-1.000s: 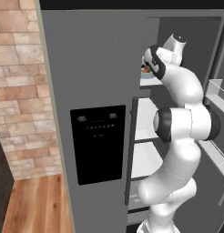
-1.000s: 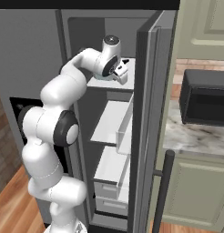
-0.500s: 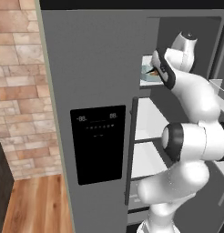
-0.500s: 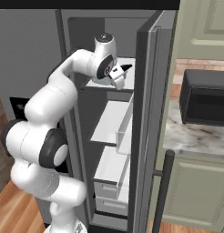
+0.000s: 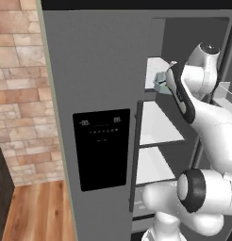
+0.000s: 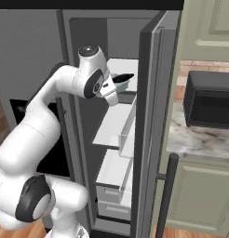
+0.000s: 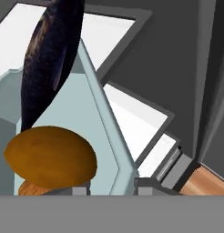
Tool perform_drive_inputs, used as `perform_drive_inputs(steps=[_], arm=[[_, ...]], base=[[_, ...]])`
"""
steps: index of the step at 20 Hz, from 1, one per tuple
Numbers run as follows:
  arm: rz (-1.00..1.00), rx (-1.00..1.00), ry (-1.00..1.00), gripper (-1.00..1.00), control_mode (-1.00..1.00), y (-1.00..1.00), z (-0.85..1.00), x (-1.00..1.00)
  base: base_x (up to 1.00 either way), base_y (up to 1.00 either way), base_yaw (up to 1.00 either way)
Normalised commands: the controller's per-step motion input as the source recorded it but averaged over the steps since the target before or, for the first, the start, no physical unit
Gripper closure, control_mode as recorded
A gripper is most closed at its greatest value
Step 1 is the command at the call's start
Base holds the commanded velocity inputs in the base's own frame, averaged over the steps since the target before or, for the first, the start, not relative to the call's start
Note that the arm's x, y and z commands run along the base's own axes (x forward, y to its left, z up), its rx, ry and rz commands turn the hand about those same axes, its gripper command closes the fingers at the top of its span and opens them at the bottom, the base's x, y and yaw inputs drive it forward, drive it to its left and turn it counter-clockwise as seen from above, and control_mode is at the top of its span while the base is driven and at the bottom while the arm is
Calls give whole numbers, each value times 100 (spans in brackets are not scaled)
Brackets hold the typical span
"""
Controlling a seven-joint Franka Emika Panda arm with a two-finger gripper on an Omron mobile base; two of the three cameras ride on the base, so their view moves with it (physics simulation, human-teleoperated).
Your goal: Place the tupperware containing the fish and mushroom meal in the microwave. Close the microwave door and press the start button to reheat the meal.
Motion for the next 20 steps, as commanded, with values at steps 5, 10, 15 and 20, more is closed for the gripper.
perform_drive_inputs(steps=[5, 10, 15, 20], arm=[[0, 0, -5, 100, -100, 5, 0, -100], [4, -1, -1, 100, -100, 19, 0, -100], [8, -3, 0, 100, -100, 40, 0, -81], [2, 0, 0, 100, -100, 21, 0, -58]], base=[[0, 0, 0], [0, 0, 0], [0, 0, 0], [0, 0, 0]])
